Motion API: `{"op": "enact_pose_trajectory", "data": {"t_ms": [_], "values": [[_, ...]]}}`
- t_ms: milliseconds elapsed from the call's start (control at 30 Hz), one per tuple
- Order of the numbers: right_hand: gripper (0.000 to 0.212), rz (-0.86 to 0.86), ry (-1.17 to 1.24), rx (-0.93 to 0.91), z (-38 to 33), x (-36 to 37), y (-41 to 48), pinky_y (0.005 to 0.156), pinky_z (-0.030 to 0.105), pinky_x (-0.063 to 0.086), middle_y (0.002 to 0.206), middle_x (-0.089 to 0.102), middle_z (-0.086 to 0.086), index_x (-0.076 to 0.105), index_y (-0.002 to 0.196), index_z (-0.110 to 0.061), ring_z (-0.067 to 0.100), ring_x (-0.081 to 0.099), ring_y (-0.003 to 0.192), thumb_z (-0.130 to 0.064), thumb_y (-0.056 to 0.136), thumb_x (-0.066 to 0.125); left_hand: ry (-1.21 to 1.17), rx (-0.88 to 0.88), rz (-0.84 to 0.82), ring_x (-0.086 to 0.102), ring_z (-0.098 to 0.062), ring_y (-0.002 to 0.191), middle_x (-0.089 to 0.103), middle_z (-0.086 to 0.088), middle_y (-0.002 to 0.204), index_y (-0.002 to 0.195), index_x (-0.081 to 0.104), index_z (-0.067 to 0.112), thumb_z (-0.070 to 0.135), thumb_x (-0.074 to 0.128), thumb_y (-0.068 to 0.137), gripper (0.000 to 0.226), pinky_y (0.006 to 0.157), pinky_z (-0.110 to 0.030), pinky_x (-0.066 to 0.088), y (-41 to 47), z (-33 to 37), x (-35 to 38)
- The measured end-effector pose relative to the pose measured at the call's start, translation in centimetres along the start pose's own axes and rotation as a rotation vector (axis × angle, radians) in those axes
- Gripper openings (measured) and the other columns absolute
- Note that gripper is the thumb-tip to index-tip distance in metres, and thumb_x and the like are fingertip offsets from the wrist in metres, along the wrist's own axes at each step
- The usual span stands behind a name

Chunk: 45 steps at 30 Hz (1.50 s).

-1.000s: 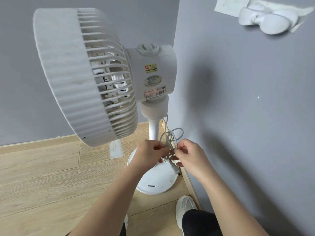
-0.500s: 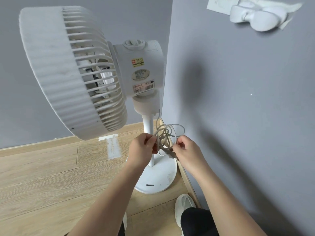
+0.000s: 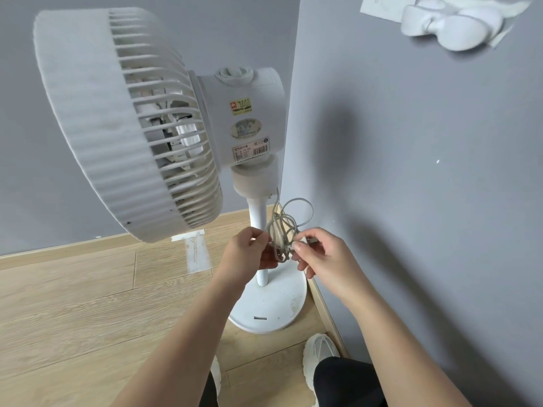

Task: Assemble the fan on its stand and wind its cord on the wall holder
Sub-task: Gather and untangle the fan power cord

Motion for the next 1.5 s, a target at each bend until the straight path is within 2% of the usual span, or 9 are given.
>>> {"op": "enact_pose_trajectory", "data": {"t_ms": [100,233,400,567,633,767,1033,1200,1500], "values": [[0.011,0.054,-0.002,0.009,0.6,-0.3,0.4,0.058,0.028,0.049,0.072,0.066,0.001,0.062,0.102,-0.015,0.012,0.06,0.055,-0.01,0.094,0.058,-0.005,-0.011,-0.054,0.068,-0.026,0.069,0.069,-0.02,0.083,0.093,0.059,-0.001,0.0,0.048,0.095,0.012,0.069,-0.033,0.059,-0.1,-0.2,0.3],[0.019,0.087,0.016,0.046,1.2,-0.3,0.8,0.06,0.024,0.047,0.088,0.066,0.012,0.053,0.111,-0.009,-0.002,0.059,0.052,-0.011,0.093,0.059,-0.002,-0.022,-0.115,0.069,-0.024,0.071,0.07,-0.021,0.085,0.098,0.063,-0.004,-0.009,0.053,0.089,0.015,0.069,-0.026,0.059,-0.5,-0.4,0.7],[0.022,0.165,-0.032,0.013,1.4,-0.9,1.0,0.075,0.023,0.05,0.09,0.069,-0.001,0.068,0.104,-0.015,0.012,0.066,0.083,-0.018,0.083,0.075,-0.061,-0.012,-0.097,0.069,-0.023,0.066,0.069,-0.018,0.076,0.087,0.061,0.0,-0.01,0.058,0.086,0.01,0.065,-0.026,0.059,-0.9,-0.2,0.5],[0.027,0.217,-0.036,0.035,1.4,-1.6,0.9,0.073,0.025,0.049,0.087,0.07,-0.006,0.062,0.101,-0.028,0.01,0.064,0.078,-0.02,0.08,0.078,-0.052,-0.011,-0.087,0.067,-0.022,0.063,0.069,-0.014,0.071,0.081,0.06,0.002,-0.008,0.061,0.084,0.011,0.069,-0.028,0.06,-0.9,0.0,0.6],[0.022,0.204,-0.013,0.043,1.2,-1.7,0.9,0.075,0.032,0.051,0.083,0.07,-0.007,0.062,0.092,-0.028,0.009,0.063,0.073,-0.019,0.079,0.078,-0.073,-0.016,-0.093,0.069,-0.028,0.07,0.07,-0.016,0.074,0.083,0.058,0.001,-0.009,0.058,0.085,0.011,0.073,-0.032,0.06,-0.9,0.0,0.7],[0.018,0.139,0.093,-0.034,-0.2,-1.2,0.4,0.072,0.029,0.05,0.081,0.07,-0.001,0.067,0.087,-0.024,0.011,0.061,0.066,-0.013,0.077,0.077,-0.075,-0.019,-0.069,0.069,-0.031,0.075,0.069,-0.021,0.084,0.088,0.058,-0.001,-0.008,0.058,0.086,0.007,0.07,-0.03,0.06,-0.7,-0.1,0.3],[0.024,0.085,0.118,-0.148,-1.8,-0.6,0.1,0.076,0.033,0.06,0.086,0.073,-0.004,0.07,0.094,-0.019,0.007,0.068,0.08,0.0,0.079,0.074,-0.27,-0.117,-0.155,0.066,-0.034,0.078,0.069,-0.02,0.082,0.086,0.05,0.005,-0.005,0.05,0.092,0.011,0.076,-0.036,0.057,-1.0,-0.1,0.9],[0.019,0.1,-0.077,-0.109,-1.5,-0.9,0.2,0.073,0.009,0.045,0.098,0.067,-0.021,0.07,0.103,-0.028,-0.004,0.061,0.092,-0.019,0.086,0.069,-0.047,-0.04,-0.053,0.067,-0.02,0.064,0.07,-0.015,0.078,0.09,0.054,0.002,-0.005,0.056,0.089,0.007,0.069,-0.03,0.057,-0.8,0.1,0.3],[0.015,0.061,-0.206,-0.039,-0.7,0.2,1.3,0.078,0.008,0.04,0.096,0.064,-0.011,0.075,0.096,-0.016,0.006,0.061,0.096,-0.026,0.087,0.068,0.27,0.064,-0.009,0.063,-0.018,0.062,0.062,-0.011,0.075,0.085,0.059,-0.002,0.0,0.07,0.078,0.014,0.059,-0.015,0.052,-1.0,0.7,0.2]]}}
Point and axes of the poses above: each hand's wrist, its own y-axis towards the middle knuckle, its own x-axis out of the palm, z = x × y, the point moved 8 cm from there along y, towards the middle knuckle
